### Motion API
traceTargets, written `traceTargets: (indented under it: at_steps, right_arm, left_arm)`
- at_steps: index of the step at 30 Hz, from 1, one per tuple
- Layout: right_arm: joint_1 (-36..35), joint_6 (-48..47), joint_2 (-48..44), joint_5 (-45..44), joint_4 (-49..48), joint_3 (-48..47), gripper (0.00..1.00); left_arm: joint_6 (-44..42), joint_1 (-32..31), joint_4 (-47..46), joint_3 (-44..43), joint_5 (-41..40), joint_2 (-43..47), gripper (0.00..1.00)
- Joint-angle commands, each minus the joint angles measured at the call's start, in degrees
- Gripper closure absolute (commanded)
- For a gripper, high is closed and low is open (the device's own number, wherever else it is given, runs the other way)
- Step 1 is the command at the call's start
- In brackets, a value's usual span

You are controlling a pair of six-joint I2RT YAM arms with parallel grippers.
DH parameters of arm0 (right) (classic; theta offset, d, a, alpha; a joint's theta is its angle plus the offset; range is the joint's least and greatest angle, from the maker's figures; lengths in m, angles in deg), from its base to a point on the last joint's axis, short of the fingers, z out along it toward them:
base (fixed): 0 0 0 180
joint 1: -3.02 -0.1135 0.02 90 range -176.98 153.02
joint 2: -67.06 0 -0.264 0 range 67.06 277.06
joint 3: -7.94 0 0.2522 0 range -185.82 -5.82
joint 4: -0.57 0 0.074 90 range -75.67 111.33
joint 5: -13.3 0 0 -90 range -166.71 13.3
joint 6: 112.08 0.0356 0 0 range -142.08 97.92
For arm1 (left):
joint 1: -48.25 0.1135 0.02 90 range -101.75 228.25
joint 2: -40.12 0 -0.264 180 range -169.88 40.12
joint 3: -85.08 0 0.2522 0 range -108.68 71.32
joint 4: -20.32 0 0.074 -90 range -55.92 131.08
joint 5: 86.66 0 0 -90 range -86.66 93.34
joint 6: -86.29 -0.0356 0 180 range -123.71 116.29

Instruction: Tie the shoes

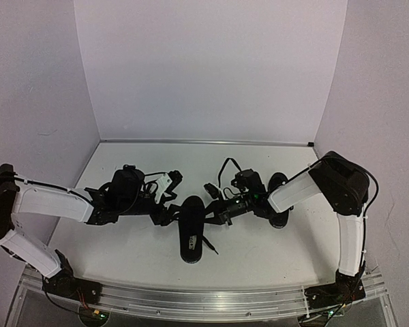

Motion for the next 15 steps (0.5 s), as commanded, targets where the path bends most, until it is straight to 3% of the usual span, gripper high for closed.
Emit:
traceTargets:
  at_steps: [1, 9, 13, 15]
  right_arm:
    - [0.2, -0.9, -3.5, -0.5, -1.3, -0.2, 1.00]
    - [0.3, -1.1, -4.2, -0.8, -0.9, 0.0, 1.00]
    - [0.3, -1.3, -4.5, -1.1, -0.4, 0.3, 1.00]
    - [0.3, -1.5, -4.8, -1.4, 0.0, 0.5, 1.00]
  left_arm:
    - [6.6, 1.3, -3.2, -3.2, 6.8, -2.8, 0.32]
    - [12.0, 1.8, -6.3, -5.3, 6.9, -8.3, 0.35]
    - [12.3, 1.8, -7.3, -5.1, 7.0, -8.8, 0.48]
    - [12.2, 1.8, -7.5, -4.6, 6.8, -8.3, 0.60]
